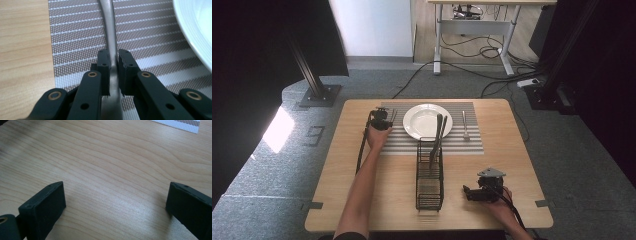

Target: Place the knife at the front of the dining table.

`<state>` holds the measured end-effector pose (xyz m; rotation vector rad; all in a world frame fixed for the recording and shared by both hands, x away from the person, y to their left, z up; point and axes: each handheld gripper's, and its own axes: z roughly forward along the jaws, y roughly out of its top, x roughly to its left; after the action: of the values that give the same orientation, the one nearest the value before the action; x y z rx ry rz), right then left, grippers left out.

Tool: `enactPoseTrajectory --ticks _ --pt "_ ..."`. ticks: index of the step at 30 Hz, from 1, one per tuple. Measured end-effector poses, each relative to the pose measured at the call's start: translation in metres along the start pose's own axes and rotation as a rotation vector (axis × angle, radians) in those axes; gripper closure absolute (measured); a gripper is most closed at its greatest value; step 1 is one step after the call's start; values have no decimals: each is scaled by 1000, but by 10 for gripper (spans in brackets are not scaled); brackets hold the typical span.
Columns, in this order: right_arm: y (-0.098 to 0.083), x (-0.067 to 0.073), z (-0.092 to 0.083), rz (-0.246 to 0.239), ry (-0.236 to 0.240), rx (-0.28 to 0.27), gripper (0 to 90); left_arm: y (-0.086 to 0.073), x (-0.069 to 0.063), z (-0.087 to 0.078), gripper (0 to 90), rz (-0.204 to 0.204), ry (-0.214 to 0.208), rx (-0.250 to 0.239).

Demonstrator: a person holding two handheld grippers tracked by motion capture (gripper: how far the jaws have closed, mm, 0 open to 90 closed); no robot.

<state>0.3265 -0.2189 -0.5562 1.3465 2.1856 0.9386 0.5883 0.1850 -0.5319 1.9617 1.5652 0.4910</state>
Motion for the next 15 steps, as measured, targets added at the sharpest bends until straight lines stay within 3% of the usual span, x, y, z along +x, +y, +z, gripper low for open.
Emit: enactPoseTrajectory --ticks 3,6,11,13,15 --pt "0 0 0 0 1 0 23 1 1 2 803 -13 -3 -13" --pt "0 0 0 0 1 1 23 0 0 3 792 0 0 -28" --pt "0 0 0 -1 0 0 24 -6 -4 -3 586 38 -7 -46" --pt "0 0 0 -3 1 0 26 -11 -4 -10 550 55 9 -53" --pt "0 0 -1 -4 3 1 25 -17 -2 -17 533 42 -5 -61"
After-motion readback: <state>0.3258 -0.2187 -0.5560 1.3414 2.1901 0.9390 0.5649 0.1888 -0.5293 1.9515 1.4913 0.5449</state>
